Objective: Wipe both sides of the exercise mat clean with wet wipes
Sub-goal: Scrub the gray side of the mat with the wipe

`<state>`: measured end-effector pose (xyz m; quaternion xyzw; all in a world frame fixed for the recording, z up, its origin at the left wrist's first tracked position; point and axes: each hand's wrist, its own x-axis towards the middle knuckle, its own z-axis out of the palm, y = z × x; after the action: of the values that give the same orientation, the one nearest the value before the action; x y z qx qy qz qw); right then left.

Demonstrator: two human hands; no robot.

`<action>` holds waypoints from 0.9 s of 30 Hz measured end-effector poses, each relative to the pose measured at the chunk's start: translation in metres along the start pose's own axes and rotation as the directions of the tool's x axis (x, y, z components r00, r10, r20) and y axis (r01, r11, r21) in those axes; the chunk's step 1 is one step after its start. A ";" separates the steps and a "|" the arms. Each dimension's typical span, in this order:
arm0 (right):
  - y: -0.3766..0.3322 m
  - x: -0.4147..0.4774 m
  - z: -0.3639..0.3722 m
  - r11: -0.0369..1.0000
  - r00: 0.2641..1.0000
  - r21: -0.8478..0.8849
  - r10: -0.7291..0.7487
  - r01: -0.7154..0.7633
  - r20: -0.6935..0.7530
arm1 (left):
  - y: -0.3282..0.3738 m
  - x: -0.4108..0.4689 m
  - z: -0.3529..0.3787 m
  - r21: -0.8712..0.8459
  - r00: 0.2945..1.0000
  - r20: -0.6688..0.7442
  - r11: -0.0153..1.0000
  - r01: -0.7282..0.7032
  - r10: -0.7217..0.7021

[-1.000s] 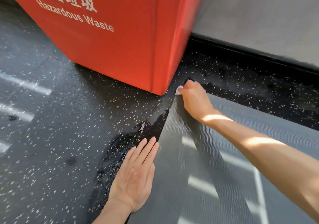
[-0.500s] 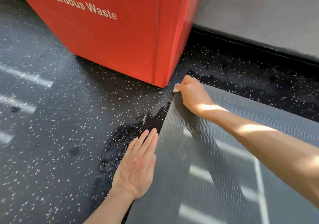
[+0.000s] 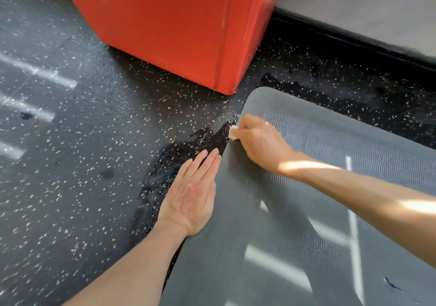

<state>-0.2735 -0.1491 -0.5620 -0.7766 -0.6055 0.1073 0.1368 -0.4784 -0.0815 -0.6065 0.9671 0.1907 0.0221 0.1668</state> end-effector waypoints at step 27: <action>-0.053 -0.048 0.026 0.999 0.997 0.041 -0.003 0.006 -0.081 | 0.003 -0.003 -0.005 -0.171 0.998 -0.050 0.985 0.025 -0.034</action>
<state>-0.3420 -0.1809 -0.5677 -0.7760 -0.5988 0.0879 0.1777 -0.4803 -0.0833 -0.6011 0.9454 0.2069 0.0613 0.2441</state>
